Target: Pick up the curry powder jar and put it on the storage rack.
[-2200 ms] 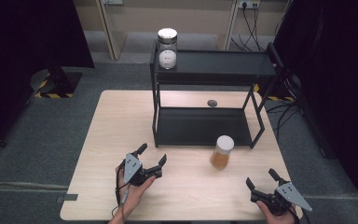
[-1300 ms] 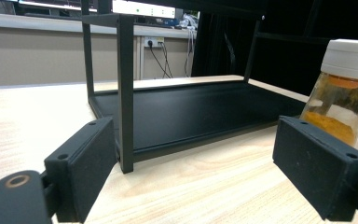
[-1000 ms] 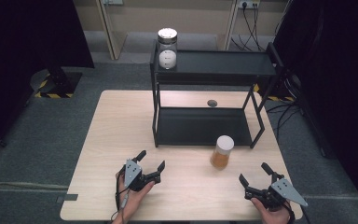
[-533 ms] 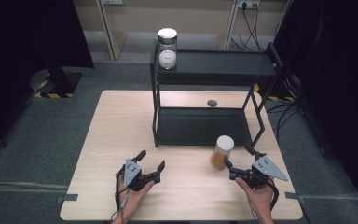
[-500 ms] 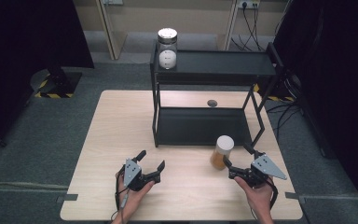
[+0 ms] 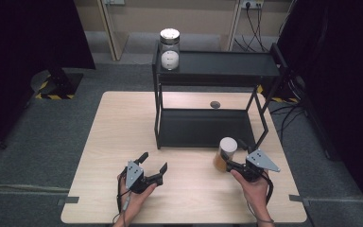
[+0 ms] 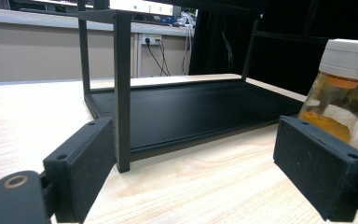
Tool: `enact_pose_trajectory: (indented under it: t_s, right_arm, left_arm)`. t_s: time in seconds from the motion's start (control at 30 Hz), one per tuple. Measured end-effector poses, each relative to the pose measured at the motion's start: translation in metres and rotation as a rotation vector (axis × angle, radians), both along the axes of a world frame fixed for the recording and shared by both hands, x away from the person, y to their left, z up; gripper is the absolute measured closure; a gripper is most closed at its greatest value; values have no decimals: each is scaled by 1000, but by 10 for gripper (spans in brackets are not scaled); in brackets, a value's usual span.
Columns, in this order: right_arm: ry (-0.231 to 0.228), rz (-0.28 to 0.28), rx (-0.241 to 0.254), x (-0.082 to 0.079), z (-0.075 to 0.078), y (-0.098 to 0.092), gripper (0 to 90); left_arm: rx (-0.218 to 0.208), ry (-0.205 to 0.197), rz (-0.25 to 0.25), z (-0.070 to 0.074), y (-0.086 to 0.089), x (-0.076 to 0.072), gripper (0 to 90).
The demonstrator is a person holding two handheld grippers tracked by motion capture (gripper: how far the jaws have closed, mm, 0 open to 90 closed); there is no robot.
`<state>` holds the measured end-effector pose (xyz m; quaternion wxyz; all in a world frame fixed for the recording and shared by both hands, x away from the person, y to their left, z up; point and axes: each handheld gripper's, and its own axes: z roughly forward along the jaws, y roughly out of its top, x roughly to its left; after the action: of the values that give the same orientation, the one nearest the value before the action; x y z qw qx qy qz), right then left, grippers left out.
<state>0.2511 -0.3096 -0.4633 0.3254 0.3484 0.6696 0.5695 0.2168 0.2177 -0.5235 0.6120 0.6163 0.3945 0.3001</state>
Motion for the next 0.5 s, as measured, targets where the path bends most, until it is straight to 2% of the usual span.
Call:
enact_pose_trajectory:
  t_s: [0.27,0.5]
  right_arm:
    - [14,17,-15,6,-1,2,297]
    - [16,18,-7,7,-3,3,334]
  left_arm:
    - [-1,1,0,0,0,0,127]
    - [-3,1,0,0,0,0,126]
